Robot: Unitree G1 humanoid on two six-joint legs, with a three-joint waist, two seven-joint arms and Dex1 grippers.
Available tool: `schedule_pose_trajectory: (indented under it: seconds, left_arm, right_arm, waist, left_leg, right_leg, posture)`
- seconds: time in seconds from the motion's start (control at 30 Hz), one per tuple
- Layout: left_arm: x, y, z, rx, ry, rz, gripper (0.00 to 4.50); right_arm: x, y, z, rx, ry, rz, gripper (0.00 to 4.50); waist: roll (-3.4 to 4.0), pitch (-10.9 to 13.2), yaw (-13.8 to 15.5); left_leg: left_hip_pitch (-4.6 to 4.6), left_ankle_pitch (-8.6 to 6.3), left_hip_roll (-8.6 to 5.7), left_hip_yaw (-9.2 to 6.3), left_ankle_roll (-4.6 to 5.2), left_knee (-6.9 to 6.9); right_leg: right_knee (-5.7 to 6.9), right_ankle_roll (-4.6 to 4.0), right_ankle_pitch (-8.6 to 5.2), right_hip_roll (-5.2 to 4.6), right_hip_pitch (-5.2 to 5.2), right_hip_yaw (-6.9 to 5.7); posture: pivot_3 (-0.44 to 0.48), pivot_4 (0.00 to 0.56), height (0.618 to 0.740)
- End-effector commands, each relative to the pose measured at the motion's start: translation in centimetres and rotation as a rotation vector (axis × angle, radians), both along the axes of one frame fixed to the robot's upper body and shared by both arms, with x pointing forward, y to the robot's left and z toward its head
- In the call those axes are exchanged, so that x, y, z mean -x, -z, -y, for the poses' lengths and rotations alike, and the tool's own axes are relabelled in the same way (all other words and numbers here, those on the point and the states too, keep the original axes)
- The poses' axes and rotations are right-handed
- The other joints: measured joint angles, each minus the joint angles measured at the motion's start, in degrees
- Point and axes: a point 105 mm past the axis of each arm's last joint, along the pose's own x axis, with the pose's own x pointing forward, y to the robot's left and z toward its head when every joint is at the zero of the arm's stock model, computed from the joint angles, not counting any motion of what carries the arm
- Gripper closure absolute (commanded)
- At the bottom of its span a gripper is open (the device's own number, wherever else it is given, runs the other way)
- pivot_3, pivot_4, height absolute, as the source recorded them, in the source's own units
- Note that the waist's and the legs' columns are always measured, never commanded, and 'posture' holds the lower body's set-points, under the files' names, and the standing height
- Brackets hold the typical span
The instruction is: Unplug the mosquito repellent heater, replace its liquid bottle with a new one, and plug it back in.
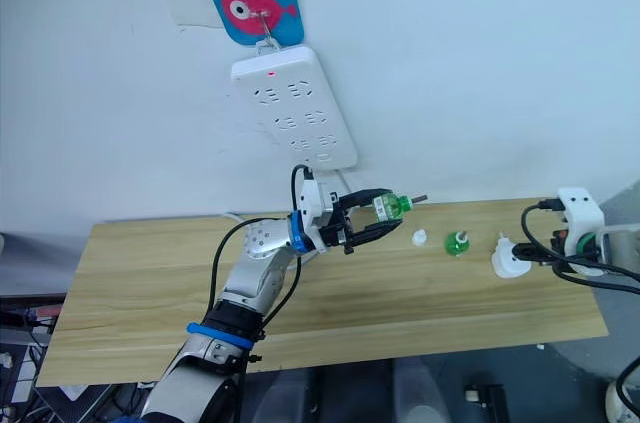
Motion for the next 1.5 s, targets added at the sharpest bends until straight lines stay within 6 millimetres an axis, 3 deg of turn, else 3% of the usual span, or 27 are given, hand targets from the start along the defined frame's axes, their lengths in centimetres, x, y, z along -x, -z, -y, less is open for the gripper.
schedule_pose_trajectory:
  seconds: [0.03, 0.47, 1.5]
  left_arm:
    - [0.6, -1.1, 0.3, 0.022, 0.013, 0.045, 2.21]
    - [0.8, -1.0, 0.1, 0.01, 0.009, 0.039, 2.21]
    - [1.1, -1.0, -0.3, -0.009, 0.002, 0.032, 2.21]
  right_arm:
    - [-0.3, -0.2, 0.4, 0.027, 0.002, -0.009, 0.05]
    - [-1.7, 1.4, 0.9, 0.016, 0.037, -0.057, 0.05]
    - [-2.6, 4.5, 0.7, 0.011, 0.001, -0.106, 0.05]
  waist:
    - [0.0, 0.0, 0.13]
    - [0.0, 0.04, 0.43]
    - [-0.03, 0.47, 1.29]
  left_leg:
    - [-0.01, 0.0, 0.0, 0.0, 0.0, 0.0]
    - [-0.01, -0.02, 0.0, 0.02, 0.03, 0.0]
    - [-0.01, -0.05, 0.0, 0.01, 0.09, -0.02]
  right_leg:
    - [-0.01, 0.0, 0.0, -0.01, 0.0, 0.0]
    - [-0.01, 0.0, 0.0, -0.02, -0.02, 0.02]
    - [-0.07, 0.0, 0.0, -0.04, -0.02, 0.03]
  posture:
    - [-0.071, 0.305, 0.74]
    - [-0.055, 0.318, 0.74]
    - [-0.023, 0.346, 0.74]
